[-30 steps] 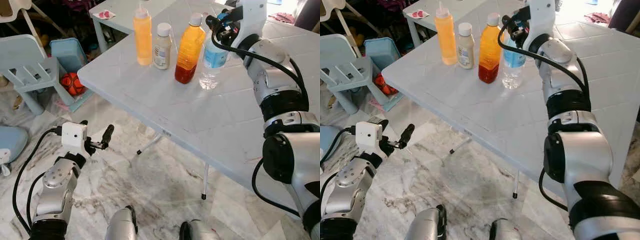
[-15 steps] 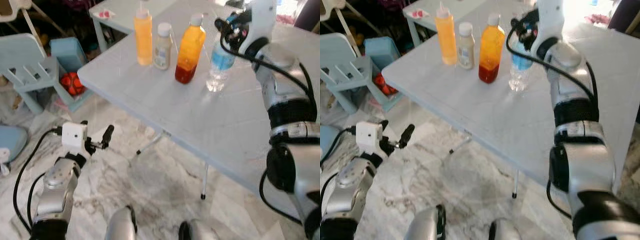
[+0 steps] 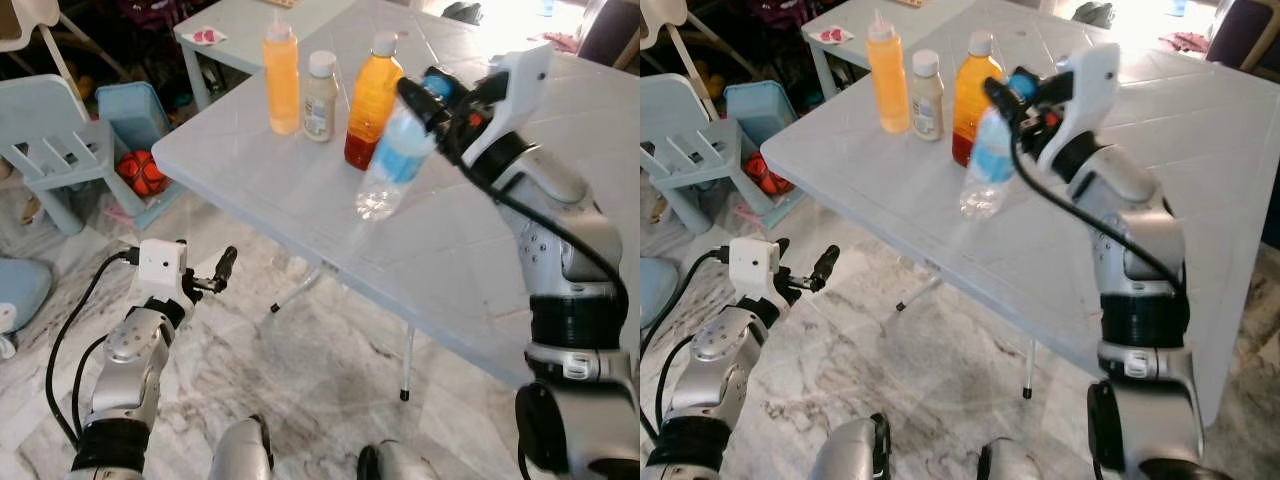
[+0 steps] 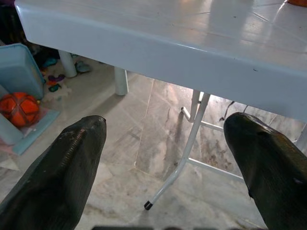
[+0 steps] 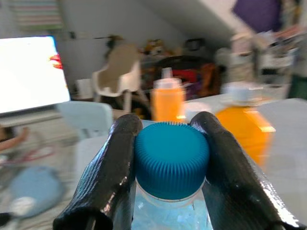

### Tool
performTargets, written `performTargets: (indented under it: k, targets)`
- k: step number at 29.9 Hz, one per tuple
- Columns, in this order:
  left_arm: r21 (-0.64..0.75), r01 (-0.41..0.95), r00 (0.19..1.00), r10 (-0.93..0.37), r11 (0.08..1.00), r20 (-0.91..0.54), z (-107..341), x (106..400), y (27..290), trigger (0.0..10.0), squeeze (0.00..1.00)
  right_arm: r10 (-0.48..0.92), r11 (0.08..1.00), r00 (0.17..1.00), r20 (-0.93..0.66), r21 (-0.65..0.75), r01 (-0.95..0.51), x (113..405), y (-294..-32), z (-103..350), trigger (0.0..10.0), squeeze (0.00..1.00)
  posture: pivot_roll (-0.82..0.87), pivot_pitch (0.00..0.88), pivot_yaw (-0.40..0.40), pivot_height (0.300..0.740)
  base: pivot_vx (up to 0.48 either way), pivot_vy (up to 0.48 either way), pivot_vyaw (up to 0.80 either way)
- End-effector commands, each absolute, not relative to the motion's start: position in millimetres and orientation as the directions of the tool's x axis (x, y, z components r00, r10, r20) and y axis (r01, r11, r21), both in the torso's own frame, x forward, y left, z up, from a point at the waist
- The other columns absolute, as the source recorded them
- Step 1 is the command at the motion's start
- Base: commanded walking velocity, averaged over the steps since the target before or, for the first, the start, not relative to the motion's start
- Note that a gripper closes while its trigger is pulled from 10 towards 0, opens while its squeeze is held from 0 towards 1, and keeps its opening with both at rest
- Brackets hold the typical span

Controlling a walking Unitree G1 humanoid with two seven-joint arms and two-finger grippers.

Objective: Restocking fridge

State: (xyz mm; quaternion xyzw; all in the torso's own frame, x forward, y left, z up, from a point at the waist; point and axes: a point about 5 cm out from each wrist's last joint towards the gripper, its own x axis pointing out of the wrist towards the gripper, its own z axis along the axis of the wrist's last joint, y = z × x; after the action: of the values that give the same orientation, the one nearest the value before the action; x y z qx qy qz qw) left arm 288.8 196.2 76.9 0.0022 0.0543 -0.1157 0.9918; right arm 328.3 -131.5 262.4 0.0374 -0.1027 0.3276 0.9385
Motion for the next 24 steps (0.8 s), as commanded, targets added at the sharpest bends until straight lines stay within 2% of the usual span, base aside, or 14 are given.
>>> performTargets:
  k: [1,2,3,7,12,17,24]
  targets:
    - [0.0,0.219,0.97,-0.218,0.976,-0.11,75.9,289.2,197.1,10.0,0.0,0.636,0.756,0.739,0.223,0.017,-0.655,323.2,-124.3,263.8,0.0,0.0,0.03,0.061,0.019,0.74,0.0,0.0,0.0]
    - [-0.004,0.214,0.971,-0.213,0.977,-0.109,75.4,289.3,197.2,10.0,0.0,0.637,0.752,0.737,0.224,0.031,-0.659,321.8,-122.4,262.3,3.7,0.0,0.03,0.058,0.016,0.74,0.0,0.0,0.0]
    - [-0.009,0.204,0.973,-0.204,0.979,-0.111,74.0,288.7,197.5,10.0,0.0,0.637,0.752,0.738,0.223,0.032,-0.658,320.3,-119.6,258.5,10.0,0.0,0.03,0.053,0.012,0.74,0.0,0.0,0.0]
    - [-0.018,0.189,0.975,-0.189,0.982,-0.12,69.7,286.1,197.2,10.0,0.0,0.627,0.759,0.745,0.229,0.038,-0.65,317.2,-116.6,249.6,10.0,0.0,0.04,0.038,0.008,0.74,0.0,0.0,0.0]
    - [-0.024,0.13,0.982,-0.132,0.991,-0.137,64.1,283.1,200.8,10.0,0.0,0.532,0.808,0.805,0.262,0.125,-0.575,311.1,-110.7,228.8,10.0,0.0,0.05,0.027,0.007,0.74,0.0,0.0,0.76]
    - [-0.02,0.099,0.986,-0.1,0.995,-0.135,67.8,289.9,207.5,10.0,0.0,0.512,0.819,0.82,0.255,0.144,-0.556,309.5,-106.9,222.4,10.0,0.0,0.05,0.029,0.013,0.74,0.0,0.0,0.8]
    - [-0.008,0.099,0.986,-0.1,0.995,-0.133,69.4,293.9,206.9,10.0,0.0,0.483,0.841,0.83,0.28,0.114,-0.528,313.9,-110.8,224.7,10.0,0.0,0.04,0.025,0.02,0.74,0.0,0.423,0.79]
